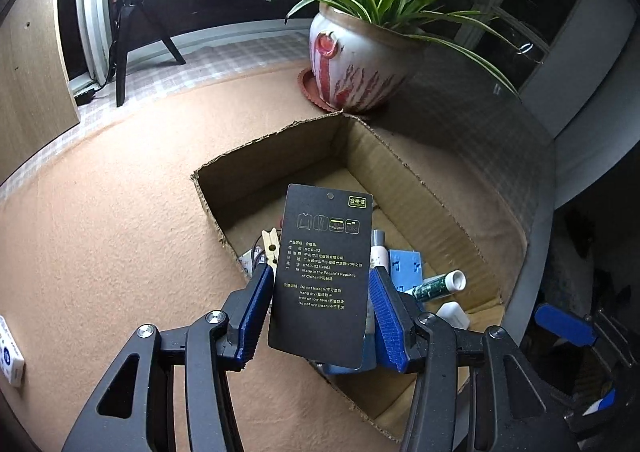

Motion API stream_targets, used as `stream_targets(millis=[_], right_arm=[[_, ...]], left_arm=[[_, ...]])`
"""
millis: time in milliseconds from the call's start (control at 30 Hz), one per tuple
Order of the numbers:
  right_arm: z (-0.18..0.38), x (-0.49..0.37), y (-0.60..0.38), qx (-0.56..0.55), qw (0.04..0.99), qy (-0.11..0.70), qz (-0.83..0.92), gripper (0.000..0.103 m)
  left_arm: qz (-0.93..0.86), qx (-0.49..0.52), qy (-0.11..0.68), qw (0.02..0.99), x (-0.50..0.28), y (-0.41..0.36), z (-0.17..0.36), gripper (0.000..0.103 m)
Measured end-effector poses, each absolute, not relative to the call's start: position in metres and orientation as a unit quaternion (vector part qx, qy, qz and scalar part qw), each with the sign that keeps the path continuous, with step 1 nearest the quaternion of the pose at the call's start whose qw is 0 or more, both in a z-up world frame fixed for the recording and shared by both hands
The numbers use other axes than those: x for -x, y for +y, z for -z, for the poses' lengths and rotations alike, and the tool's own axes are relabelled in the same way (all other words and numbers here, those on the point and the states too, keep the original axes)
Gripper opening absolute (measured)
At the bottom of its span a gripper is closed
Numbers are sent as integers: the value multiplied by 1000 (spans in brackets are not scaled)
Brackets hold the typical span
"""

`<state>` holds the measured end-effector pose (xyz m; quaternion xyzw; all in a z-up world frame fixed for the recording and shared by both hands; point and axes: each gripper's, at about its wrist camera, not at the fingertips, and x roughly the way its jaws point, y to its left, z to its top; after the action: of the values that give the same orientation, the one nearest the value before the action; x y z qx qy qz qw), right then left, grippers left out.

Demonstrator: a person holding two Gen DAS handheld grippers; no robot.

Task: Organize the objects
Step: 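Carry the black card to the box with the left tool and release, then move the left tool to the tissue pack and grasp it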

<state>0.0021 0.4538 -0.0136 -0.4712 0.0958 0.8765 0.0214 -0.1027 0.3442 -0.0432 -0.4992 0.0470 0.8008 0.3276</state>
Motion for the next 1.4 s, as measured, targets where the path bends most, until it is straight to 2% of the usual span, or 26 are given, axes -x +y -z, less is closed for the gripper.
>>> stream_targets(millis=[67, 100, 133, 400, 633, 1400], right_arm=[[13, -2, 452, 471, 19, 95, -877, 69], [13, -2, 451, 471, 18, 95, -877, 68], [13, -2, 450, 470, 16, 96, -877, 68], [12, 3, 441, 473, 8, 96, -876, 69], [11, 9, 421, 476, -12, 86, -875, 68], [17, 31, 333, 492, -80, 44, -866, 68]], left_arm=[[-799, 499, 47, 332, 103, 344, 43, 61], [-798, 500, 47, 333, 103, 344, 43, 70], [-800, 498, 49, 330, 102, 343, 43, 74], [-812, 495, 44, 306, 104, 318, 39, 75], [-826, 495, 22, 269, 109, 266, 37, 75], [-843, 533, -70, 34, 190, -5, 82, 75]])
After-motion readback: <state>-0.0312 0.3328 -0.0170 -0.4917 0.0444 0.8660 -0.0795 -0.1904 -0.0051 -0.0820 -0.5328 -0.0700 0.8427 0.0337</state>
